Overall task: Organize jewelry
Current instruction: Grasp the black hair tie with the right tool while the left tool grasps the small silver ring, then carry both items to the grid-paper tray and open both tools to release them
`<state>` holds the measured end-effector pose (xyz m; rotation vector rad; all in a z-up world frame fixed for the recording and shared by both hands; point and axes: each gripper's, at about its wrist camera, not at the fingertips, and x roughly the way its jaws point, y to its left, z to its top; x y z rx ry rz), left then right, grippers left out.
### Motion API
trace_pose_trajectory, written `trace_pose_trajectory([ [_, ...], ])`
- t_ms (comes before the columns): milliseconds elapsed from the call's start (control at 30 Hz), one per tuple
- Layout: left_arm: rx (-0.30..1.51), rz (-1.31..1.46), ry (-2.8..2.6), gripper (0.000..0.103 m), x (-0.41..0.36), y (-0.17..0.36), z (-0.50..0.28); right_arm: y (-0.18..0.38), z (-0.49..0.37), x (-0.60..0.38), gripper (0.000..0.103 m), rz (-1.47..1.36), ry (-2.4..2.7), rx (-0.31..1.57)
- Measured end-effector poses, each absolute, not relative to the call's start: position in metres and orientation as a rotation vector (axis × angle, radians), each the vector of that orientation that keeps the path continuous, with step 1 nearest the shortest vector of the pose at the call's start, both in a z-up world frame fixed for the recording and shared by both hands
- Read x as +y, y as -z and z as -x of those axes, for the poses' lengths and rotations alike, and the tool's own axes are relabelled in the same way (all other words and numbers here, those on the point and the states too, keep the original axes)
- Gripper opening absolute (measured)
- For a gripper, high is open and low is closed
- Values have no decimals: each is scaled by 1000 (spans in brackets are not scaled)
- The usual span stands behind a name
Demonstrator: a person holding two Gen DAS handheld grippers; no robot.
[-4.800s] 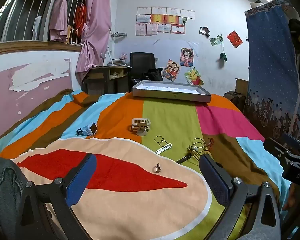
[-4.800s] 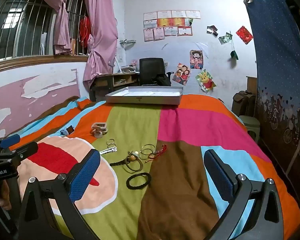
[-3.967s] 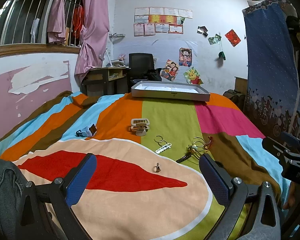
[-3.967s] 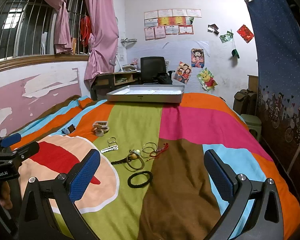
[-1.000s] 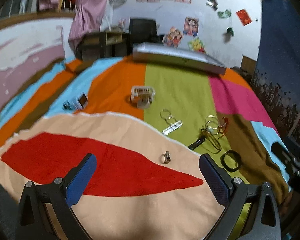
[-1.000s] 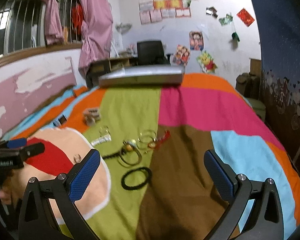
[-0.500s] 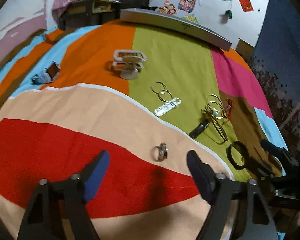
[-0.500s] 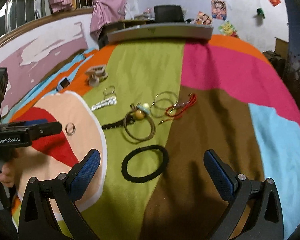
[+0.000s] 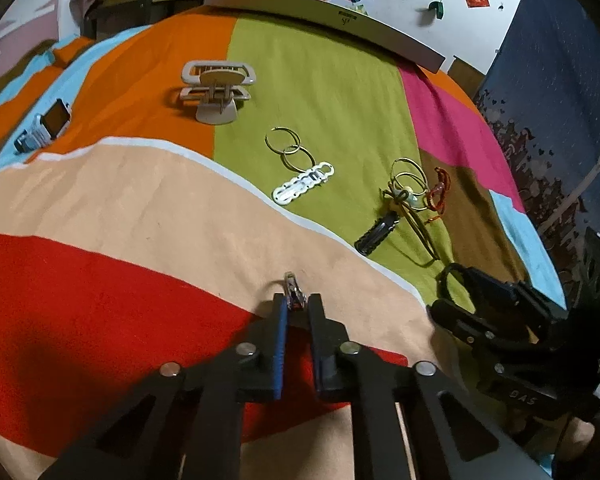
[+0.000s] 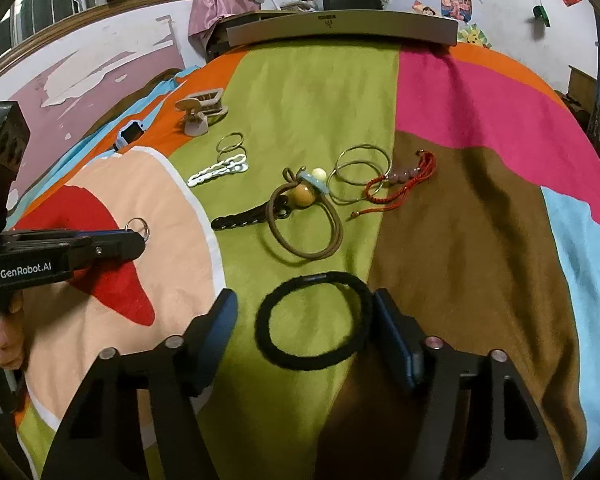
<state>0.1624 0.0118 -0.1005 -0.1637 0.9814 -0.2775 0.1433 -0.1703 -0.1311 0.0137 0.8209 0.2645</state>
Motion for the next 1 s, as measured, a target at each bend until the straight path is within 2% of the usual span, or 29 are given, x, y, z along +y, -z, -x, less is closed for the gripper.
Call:
trace_pose_trajectory([
  [267,991,191,305,8,13,98,-156,133,-137,-170,39,-47,-274,838],
  [400,983,197,336,8,10,94,-149,132,-133,-171,17,-60,-274,832],
  [467,972,197,351,8,9,91,-148,132,-132,-176,11,-98,-279,828],
  [533,960,203,366,8,9,87,-146,131,-131,-180,8,-122,-280,822],
  [1000,954,170,442,8,-8,86,-136,126,-109,-178,5,-107,-316,855],
])
